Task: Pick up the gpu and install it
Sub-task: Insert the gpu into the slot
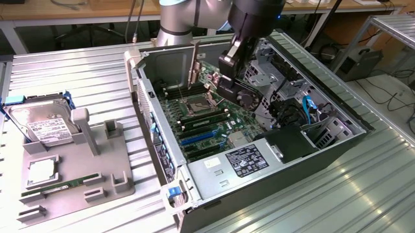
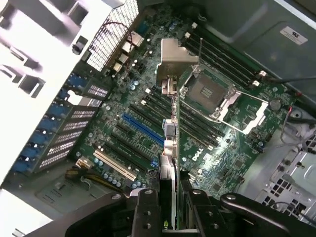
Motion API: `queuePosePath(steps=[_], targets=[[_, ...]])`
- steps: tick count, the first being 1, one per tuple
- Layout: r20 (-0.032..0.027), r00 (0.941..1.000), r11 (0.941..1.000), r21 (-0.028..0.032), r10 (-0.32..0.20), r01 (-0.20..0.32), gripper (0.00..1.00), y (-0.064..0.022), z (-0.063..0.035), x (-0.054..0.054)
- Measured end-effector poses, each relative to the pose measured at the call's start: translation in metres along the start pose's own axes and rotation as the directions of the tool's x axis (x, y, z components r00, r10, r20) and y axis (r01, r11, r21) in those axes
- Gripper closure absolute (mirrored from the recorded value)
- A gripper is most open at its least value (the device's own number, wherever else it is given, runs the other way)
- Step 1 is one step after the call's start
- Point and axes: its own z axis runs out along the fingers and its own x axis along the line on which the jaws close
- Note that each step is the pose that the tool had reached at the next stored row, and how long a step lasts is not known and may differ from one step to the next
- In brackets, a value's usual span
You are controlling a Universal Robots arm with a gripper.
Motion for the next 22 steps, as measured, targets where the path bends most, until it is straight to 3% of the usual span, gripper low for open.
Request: queuePosePath(steps=[2,5,7,12,17,21,22], targets=[[0.0004,0.9994,0.9994,0.0012,-0.035,0.035,0.74,0.0,0.0006,0.0],[0.0001,0.9927,0.9926,0.0034,-0.121,0.121,0.74,-0.0001,0.0023,0.0],[-0.0006,0.9839,0.9839,0.0045,-0.179,0.179,0.74,-0.0001,0.0036,0.0],[-0.0026,0.952,0.952,0.0064,-0.306,0.306,0.74,-0.0002,0.0069,0.0],[-0.0044,0.9207,0.9207,0.0074,-0.39,0.39,0.74,-0.0003,0.0094,0.0],[-0.0062,0.8885,0.8884,0.0076,-0.459,0.459,0.74,-0.0004,0.012,0.0],[-0.0067,0.8767,0.8767,0.0075,-0.481,0.481,0.74,-0.0004,0.0129,0.0]])
